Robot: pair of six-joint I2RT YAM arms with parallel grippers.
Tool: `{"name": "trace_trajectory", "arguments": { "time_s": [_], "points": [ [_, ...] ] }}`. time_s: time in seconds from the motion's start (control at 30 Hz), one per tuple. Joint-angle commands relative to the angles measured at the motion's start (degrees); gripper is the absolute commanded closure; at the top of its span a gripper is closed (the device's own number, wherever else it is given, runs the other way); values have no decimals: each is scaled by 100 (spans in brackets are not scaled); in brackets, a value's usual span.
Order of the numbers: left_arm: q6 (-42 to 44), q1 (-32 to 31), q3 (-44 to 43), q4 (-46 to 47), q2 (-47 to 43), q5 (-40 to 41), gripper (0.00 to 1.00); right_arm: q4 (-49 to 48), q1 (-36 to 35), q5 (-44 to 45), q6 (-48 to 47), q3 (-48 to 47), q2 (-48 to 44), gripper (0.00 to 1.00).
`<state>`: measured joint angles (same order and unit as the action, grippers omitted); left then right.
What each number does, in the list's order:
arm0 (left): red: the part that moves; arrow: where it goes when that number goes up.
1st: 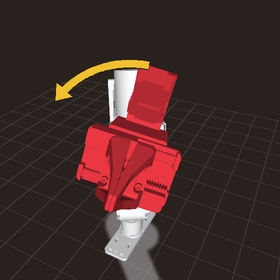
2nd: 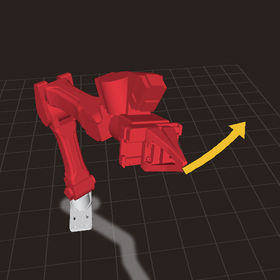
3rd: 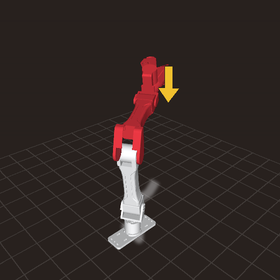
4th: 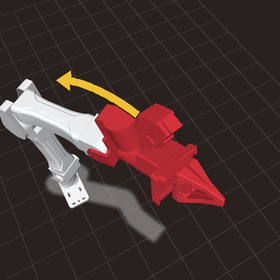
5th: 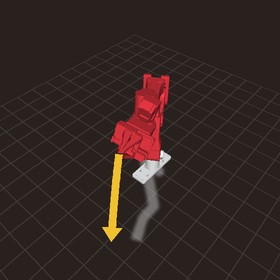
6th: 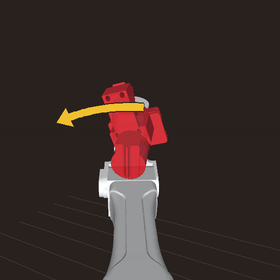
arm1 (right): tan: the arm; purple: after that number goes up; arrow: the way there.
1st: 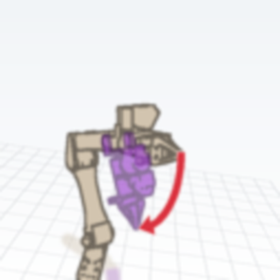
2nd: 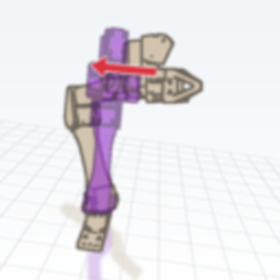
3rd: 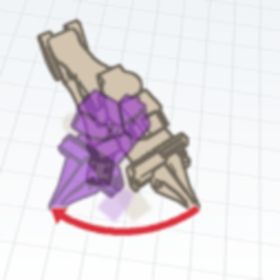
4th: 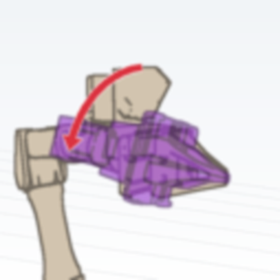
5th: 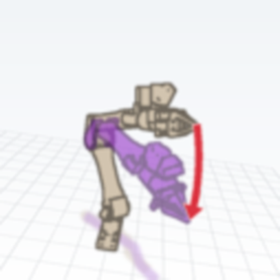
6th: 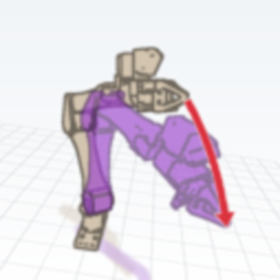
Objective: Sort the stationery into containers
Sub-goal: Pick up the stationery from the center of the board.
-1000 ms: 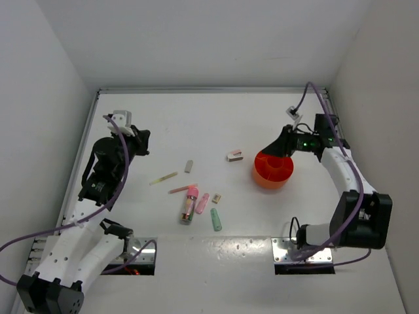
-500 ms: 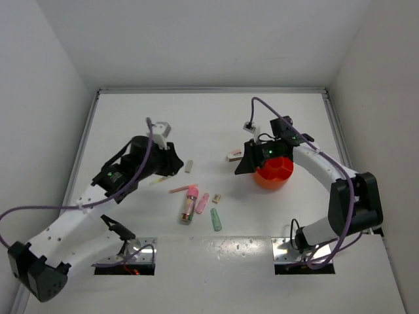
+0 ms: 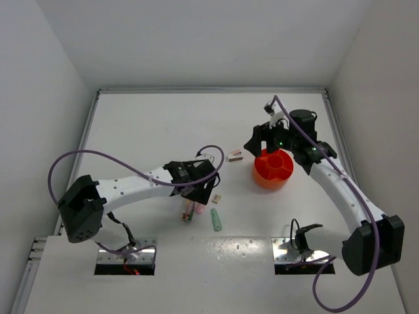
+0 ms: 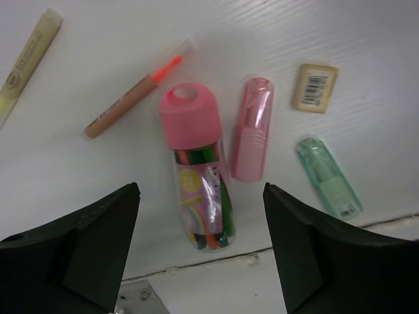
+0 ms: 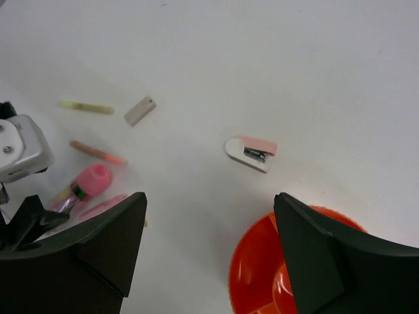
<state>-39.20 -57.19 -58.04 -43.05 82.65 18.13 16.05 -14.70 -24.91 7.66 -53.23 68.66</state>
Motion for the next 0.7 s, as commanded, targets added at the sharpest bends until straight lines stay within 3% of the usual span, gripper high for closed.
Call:
{"name": "trace_trajectory", "arguments": {
  "time_s": [0.0,0.07,0.23,0.37,0.67],
  "points": [
    [-237,120,-164,-283,128,446,18,-261,11,548,104,41,-28,21],
    [-115,357,-111,-222,329,446,18,-261,64,548,104,41,-81,21],
    [114,621,-181,182,787,60,34,-261,64,487,104,41,-134,21],
    [298,779,-287,350,1191,-187,39,-261,64,539,157,41,-256,19],
    [352,832,-200,402,1315,-503,39,-261,64,645,157,41,-310,19]
  ]
}}
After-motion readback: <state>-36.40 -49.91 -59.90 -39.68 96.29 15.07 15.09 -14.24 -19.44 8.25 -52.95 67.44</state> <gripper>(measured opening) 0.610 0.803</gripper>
